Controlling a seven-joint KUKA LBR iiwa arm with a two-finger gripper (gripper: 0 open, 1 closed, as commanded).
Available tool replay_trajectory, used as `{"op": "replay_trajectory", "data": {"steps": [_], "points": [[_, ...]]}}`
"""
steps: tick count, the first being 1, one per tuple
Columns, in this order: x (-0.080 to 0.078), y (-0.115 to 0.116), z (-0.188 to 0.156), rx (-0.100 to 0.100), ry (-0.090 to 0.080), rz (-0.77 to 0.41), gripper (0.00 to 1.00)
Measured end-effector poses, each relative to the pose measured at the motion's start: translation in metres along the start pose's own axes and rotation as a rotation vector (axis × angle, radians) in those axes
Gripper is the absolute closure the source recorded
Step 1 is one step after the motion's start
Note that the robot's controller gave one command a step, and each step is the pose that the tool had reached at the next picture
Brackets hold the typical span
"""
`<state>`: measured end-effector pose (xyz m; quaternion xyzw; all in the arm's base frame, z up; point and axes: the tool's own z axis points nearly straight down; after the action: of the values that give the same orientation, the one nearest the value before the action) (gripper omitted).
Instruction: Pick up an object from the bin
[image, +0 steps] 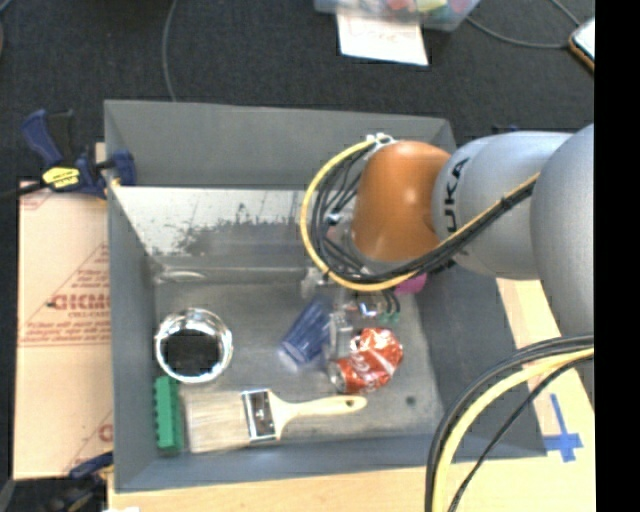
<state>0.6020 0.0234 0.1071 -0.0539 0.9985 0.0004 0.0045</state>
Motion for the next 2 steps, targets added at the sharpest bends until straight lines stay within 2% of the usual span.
{"op": "replay_trajectory", "data": {"steps": [1, 2], "points": [[0.0164, -0.0168, 0.0365, 0.001, -0.011, -0.056, 1.00], [0.0164, -0.0166, 0.0364, 0.001, -0.011, -0.055, 1.00]]}}
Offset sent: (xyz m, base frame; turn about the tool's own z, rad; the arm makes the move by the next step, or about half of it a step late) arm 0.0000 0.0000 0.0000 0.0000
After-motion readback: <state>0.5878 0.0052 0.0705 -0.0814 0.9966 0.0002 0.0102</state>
